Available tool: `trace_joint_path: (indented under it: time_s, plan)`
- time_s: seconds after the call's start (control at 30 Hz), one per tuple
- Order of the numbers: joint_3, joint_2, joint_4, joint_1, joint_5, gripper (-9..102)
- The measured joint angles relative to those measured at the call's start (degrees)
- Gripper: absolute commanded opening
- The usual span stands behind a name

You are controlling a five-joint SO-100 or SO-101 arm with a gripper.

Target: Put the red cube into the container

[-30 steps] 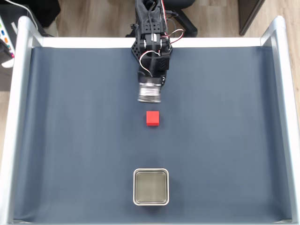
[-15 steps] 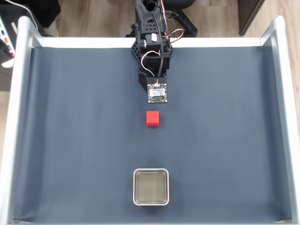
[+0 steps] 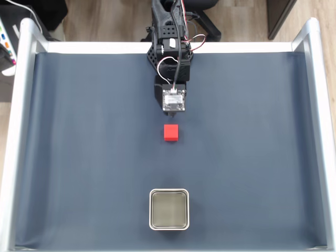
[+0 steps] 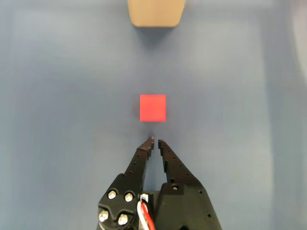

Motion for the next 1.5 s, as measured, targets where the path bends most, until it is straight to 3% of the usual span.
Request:
trace_joint_path:
  time_s: [0.2, 0.47, 0.73, 1.07, 1.5]
  plan:
    - [-10.5, -8.9, -0.6, -3.3, 2.7, 0]
    - [-22.1, -16.1, 8.3, -5.4, 2.1, 2]
    - [-34.5, -34.5, 15.8, -1.8, -0.5, 8]
    - [-39.7, -49.4, 10.8, 5.4, -8.8, 26]
    - [-39.5, -58.0, 0.1, 6.9, -11.1, 30]
